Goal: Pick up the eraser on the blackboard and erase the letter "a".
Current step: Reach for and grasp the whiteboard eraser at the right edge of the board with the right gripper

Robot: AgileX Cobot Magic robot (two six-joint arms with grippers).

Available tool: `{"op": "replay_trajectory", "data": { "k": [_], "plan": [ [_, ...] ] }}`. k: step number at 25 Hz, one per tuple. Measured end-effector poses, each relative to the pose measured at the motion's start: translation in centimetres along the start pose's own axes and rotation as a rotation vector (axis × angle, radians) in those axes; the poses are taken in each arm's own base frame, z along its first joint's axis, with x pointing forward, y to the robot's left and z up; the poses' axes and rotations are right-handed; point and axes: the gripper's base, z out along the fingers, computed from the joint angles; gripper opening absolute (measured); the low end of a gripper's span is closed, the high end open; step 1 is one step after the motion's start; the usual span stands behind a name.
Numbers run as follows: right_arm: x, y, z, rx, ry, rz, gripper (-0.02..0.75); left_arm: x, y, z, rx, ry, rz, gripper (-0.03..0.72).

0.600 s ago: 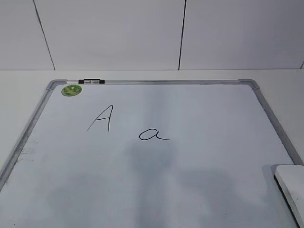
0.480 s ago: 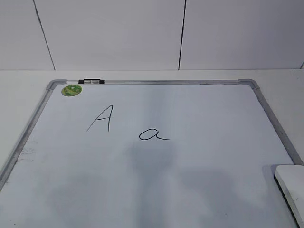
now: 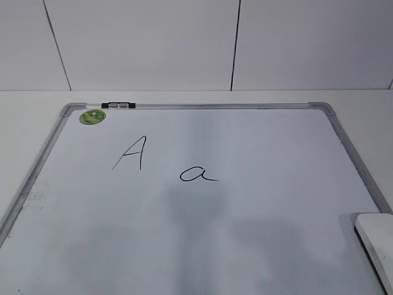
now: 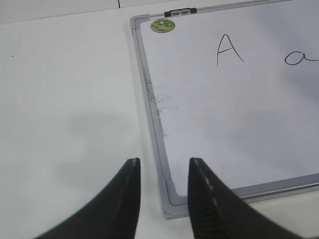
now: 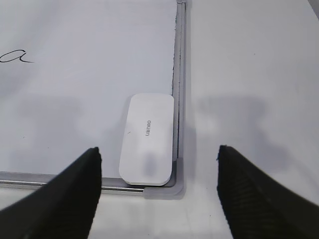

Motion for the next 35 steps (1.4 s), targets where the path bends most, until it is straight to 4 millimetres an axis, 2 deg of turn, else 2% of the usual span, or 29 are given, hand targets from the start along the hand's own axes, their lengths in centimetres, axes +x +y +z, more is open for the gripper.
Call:
{"op": "replay_trajectory", "data": {
  "k": [27,31,35],
  "plan": [
    [-0.1,0.0,-0.1,0.0,-0.004,0.0,0.577,0.0,0.0,0.0,0.0,0.0,0.0,0.244],
    [-0.9,0.0,-0.7,0.001,-0.016,0.0,0.577,0.0,0.0,0.0,0.0,0.0,0.0,0.244],
    [-2.2,-0.1,-0.2,-0.006,0.06,0.002,0.577,0.0,0.0,0.0,0.0,0.0,0.0,0.245]
  ]
}}
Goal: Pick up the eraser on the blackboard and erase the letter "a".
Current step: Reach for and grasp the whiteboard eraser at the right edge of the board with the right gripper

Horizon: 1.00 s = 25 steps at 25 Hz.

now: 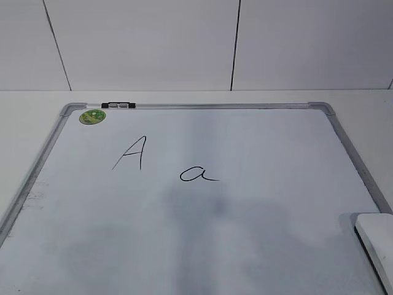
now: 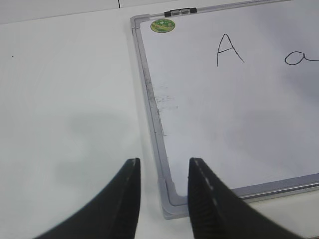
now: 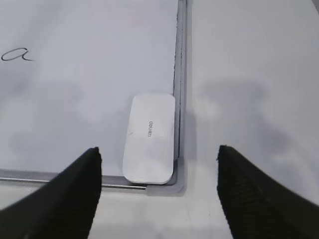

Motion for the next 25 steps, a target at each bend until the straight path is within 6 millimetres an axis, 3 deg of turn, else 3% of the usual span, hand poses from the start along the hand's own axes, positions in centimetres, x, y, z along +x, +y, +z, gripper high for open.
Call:
{"op": "replay_trajectory", "data": {
  "k": [12,25],
  "plan": [
    [-2.3,0.0,4.1,-0.029,0.373,0.008,0.591,0.0,0.0,0.0,0.0,0.0,0.0,0.244],
    [-3.7,0.6,8.4,-0.107,0.535,0.07,0.584,0.0,0.0,0.0,0.0,0.0,0.0,0.244]
  ]
}}
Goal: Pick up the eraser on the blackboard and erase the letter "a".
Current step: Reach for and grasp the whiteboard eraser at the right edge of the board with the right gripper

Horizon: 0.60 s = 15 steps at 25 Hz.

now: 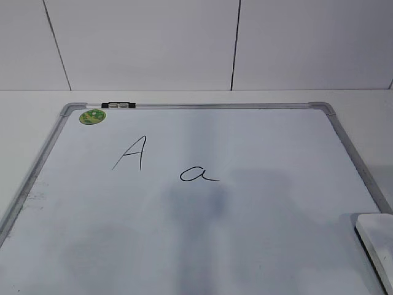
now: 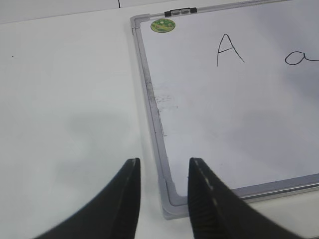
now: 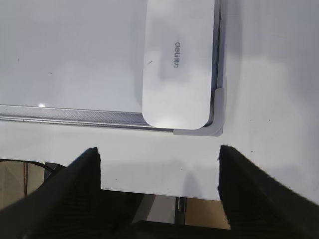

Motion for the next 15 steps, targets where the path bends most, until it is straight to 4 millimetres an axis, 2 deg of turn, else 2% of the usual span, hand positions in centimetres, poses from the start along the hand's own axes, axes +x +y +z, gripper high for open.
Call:
{"op": "replay_trajectory", "data": {
  "k": [9,15],
  "plan": [
    [-2.3,-0.3,2.7,0.003,0.098,0.019,0.582,0.0,0.0,0.0,0.0,0.0,0.0,0.244],
    [-3.6,-0.6,5.0,0.003,0.183,0.016,0.614,0.0,0.0,0.0,0.0,0.0,0.0,0.245]
  ]
}}
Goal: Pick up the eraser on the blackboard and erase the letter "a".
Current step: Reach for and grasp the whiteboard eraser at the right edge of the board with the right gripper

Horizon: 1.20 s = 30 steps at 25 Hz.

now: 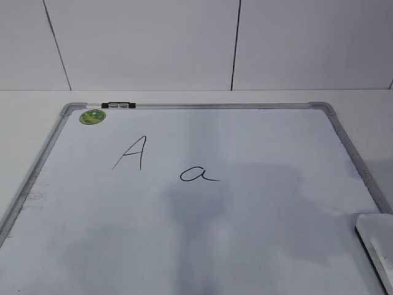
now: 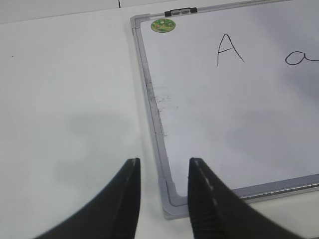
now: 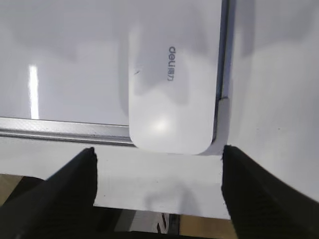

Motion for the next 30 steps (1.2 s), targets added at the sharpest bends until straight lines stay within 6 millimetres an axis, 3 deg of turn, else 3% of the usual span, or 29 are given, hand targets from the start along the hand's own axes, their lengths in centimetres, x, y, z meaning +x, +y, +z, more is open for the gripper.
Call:
{"op": "replay_trajectory", "data": {
  "k": [14,30],
  "plan": [
    [-4.9,-0.2,2.6,-0.013,0.046,0.01,0.613,0.0,0.0,0.0,0.0,0.0,0.0,0.245],
    [-5.2,-0.7,3.8,0.02,0.086,-0.024,0.664,0.0,0.0,0.0,0.0,0.0,0.0,0.245]
  ]
}}
